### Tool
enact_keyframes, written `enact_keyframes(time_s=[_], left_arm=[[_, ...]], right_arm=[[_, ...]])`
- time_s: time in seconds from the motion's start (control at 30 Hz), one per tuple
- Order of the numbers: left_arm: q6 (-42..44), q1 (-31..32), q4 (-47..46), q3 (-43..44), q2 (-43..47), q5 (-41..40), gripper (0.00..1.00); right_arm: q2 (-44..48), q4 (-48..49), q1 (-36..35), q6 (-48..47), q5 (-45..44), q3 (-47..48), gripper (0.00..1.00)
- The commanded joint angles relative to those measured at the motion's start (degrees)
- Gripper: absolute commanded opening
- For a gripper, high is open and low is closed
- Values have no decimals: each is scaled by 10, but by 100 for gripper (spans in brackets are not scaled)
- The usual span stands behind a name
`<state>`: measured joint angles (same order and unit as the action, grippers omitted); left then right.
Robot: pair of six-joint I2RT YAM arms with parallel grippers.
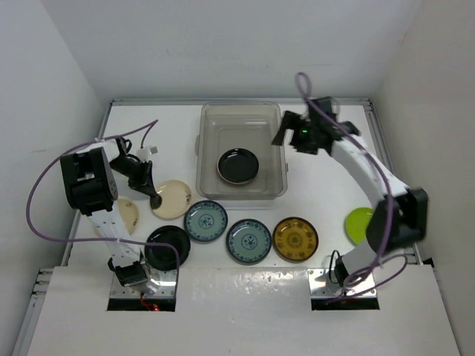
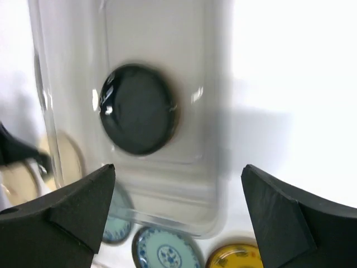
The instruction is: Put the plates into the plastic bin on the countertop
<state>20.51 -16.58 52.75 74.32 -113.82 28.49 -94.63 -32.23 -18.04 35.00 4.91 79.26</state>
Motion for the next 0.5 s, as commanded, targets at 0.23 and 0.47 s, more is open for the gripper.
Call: enact_keyframes(time_s=[0.23, 0.47], left_arm=[[-87, -20, -10, 225, 72, 19, 0], [-150, 62, -21, 430, 124, 25, 0]], right_arm=[[327, -35, 393, 142, -22, -369, 96], [481, -88, 569, 208, -167, -490, 100]])
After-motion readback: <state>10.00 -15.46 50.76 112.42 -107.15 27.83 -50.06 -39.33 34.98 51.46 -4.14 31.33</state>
